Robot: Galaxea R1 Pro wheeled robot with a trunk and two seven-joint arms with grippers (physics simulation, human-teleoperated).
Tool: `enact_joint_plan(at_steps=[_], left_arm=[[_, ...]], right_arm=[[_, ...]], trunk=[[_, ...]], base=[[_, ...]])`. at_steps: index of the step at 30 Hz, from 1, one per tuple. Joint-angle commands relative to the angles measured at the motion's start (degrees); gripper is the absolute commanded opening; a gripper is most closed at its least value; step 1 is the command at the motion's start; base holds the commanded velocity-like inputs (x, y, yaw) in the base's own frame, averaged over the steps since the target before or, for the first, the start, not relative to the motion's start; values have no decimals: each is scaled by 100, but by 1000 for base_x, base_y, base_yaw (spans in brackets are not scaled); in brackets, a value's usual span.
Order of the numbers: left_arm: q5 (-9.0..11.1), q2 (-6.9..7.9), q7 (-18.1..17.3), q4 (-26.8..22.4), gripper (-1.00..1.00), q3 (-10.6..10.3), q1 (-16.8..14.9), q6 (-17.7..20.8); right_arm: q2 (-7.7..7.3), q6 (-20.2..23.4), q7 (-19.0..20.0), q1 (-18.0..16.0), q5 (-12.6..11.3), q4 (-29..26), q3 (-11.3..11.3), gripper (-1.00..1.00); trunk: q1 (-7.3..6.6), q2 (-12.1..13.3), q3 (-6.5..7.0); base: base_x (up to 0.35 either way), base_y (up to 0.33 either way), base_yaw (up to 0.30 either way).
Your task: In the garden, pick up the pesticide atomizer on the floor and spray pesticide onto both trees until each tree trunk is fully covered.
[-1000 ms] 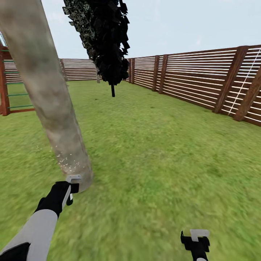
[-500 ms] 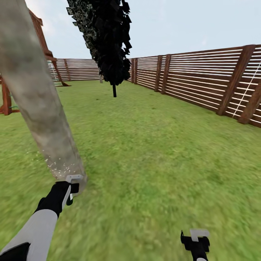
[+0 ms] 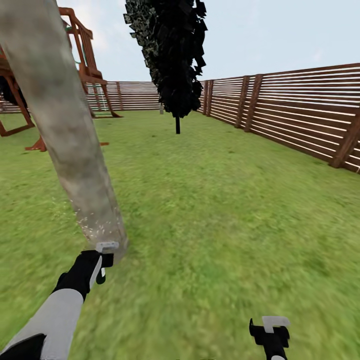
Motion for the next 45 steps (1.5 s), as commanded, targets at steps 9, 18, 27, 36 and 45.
enact_joint_plan(at_steps=[9, 18, 27, 36, 45], left_arm=[[-21, -75, -28, -121, -100, 30, -839, 578], [-71, -336, -27, -206, -100, -23, -969, 726], [-53, 282, -52, -170, -100, -30, -845, 739], [-42, 266, -35, -150, -100, -25, -844, 738], [-65, 169, -26, -175, -100, -16, -844, 738]], right_arm=[[-7, -8, -32, -2, 59, 2, -27, 100], [-14, -8, -34, -2, 61, 2, -27, 100], [-33, -8, -34, -2, 60, 2, -27, 100], [-24, -8, -29, -1, 60, 2, -27, 100], [-23, -8, -30, -1, 59, 2, -27, 100]], trunk=[[-2, -2, -5], [-2, -2, -5], [-2, -2, -5], [-2, -2, -5], [-2, -2, -5]], base=[[-10, -13, 276], [0, 0, 197], [93, -89, 2], [219, -201, 0], [64, -255, 0]])
